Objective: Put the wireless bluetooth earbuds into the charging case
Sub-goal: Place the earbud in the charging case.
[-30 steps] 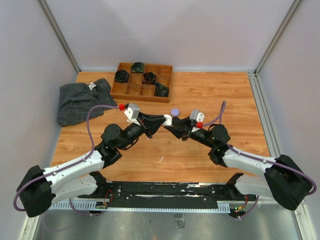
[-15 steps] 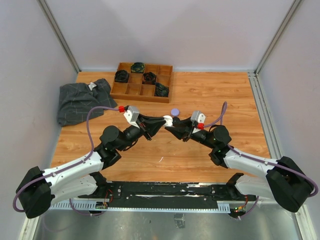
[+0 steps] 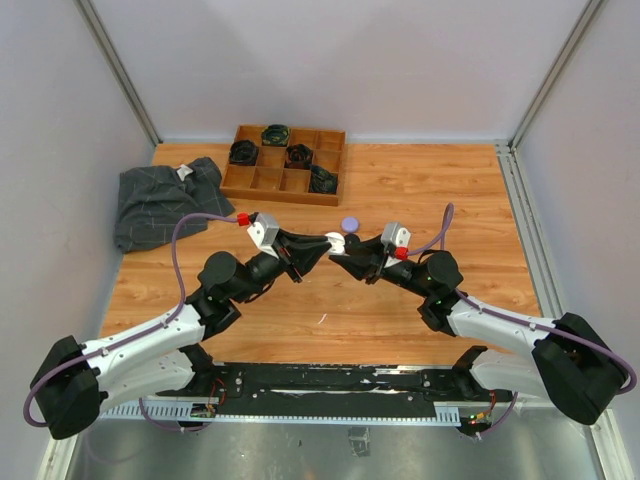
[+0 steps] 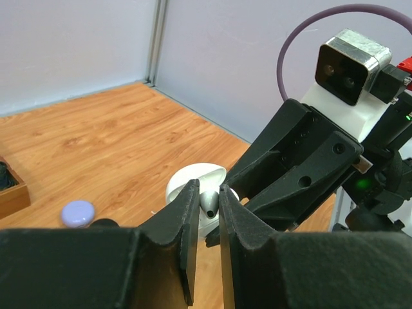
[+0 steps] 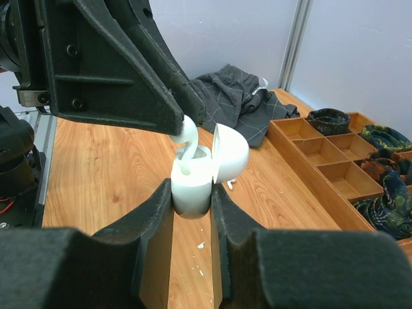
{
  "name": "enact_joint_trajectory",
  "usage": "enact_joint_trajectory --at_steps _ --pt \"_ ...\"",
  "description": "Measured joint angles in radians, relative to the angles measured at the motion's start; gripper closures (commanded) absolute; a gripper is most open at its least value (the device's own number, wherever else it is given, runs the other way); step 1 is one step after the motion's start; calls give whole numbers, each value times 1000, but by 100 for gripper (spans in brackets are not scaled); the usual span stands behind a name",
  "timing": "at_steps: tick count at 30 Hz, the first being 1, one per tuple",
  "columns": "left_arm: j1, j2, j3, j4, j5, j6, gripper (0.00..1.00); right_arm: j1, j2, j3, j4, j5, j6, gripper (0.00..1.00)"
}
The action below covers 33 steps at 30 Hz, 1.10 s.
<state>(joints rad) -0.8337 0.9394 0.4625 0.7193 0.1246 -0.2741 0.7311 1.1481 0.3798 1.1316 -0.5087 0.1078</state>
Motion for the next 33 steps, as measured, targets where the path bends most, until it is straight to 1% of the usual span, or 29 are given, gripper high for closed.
enact_joint_trajectory --at_steps 6,11,13,21,29,33 --pt "0 -12 1 -23 8 2 75 0 -5 0 0 -7 0 99" --pt "-2 -6 2 -50 24 -3 69 0 -8 0 1 -14 0 99" --pt "-2 -6 3 -63 19 -8 66 0 -10 -1 0 -15 0 99" --pt "-2 -53 15 -149 -42 -19 51 0 -15 -2 2 -15 0 99" --pt "-2 -80 32 -229 -141 -18 44 0 -19 -2 13 -23 1 99" --pt "-1 -80 43 -254 -176 -19 43 0 -20 -2 16 -24 2 99"
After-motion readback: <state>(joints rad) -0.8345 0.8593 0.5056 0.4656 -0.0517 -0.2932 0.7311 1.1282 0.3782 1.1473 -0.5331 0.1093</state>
